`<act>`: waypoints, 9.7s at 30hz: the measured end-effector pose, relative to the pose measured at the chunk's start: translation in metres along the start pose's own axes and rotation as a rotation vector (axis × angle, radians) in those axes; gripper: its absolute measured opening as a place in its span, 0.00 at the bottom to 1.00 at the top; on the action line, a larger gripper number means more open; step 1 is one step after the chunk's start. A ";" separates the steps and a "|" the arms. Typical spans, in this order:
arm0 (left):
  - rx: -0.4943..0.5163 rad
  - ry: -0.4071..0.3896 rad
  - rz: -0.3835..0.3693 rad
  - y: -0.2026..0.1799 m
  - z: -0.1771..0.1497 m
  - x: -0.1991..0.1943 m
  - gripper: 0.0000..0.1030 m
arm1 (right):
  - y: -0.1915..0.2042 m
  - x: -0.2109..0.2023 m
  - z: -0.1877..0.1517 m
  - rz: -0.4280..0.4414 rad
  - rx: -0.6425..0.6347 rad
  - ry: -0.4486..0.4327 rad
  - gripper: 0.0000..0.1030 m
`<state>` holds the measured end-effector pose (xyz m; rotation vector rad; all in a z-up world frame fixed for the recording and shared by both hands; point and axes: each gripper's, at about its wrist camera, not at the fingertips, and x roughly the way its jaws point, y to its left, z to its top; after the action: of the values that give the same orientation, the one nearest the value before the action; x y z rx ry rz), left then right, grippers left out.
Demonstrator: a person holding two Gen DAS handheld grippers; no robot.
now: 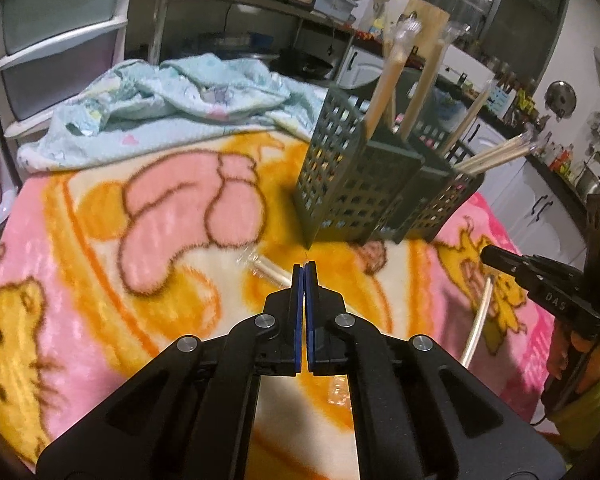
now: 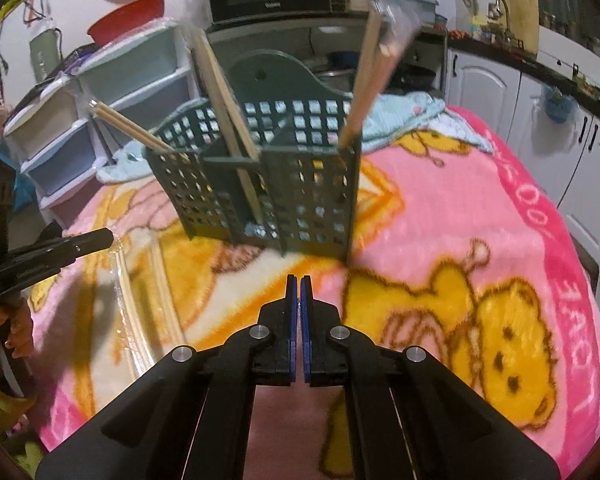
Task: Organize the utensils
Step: 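Lift both held chopsticks and carry them above the green caddy, then lower both held chopsticks down into the green caddy, then open both tools to release the chopsticks into the caddy, then withdraw both open tools from the caddy and lower toward the blanket, then move both open tools to the wrapped chopsticks beside the caddy, then close the right tool on a wrapped chopstick while the left tool closes on another, then lift both held chopsticks and carry them above the green caddy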
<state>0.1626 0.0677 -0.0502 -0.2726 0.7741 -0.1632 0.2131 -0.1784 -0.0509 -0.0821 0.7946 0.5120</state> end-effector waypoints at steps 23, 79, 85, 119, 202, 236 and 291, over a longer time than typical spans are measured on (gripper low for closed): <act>0.085 -0.152 -0.190 -0.068 0.035 -0.060 0.00 | 0.059 -0.099 0.044 0.169 -0.154 -0.228 0.01; 0.246 -0.494 -0.258 -0.134 0.171 -0.140 0.00 | 0.031 -0.189 0.152 0.058 -0.145 -0.564 0.01; 0.249 -0.534 -0.213 -0.131 0.188 -0.151 0.00 | 0.030 -0.189 0.172 0.051 -0.151 -0.590 0.01; 0.171 -0.392 -0.135 -0.093 0.179 -0.063 0.00 | -0.005 -0.087 0.189 0.009 -0.060 -0.462 0.01; -0.085 -0.152 0.038 0.002 0.052 -0.043 0.90 | 0.040 -0.065 0.038 0.108 -0.076 -0.127 0.65; -0.119 0.069 0.101 0.043 0.016 0.022 0.71 | 0.121 0.013 -0.024 0.238 -0.255 0.139 0.65; -0.003 0.114 0.064 0.016 0.021 0.048 0.01 | 0.120 0.001 -0.014 0.235 -0.229 0.122 0.09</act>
<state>0.2123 0.0753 -0.0726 -0.2424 0.8954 -0.1181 0.1485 -0.0761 -0.0473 -0.2347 0.8672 0.8263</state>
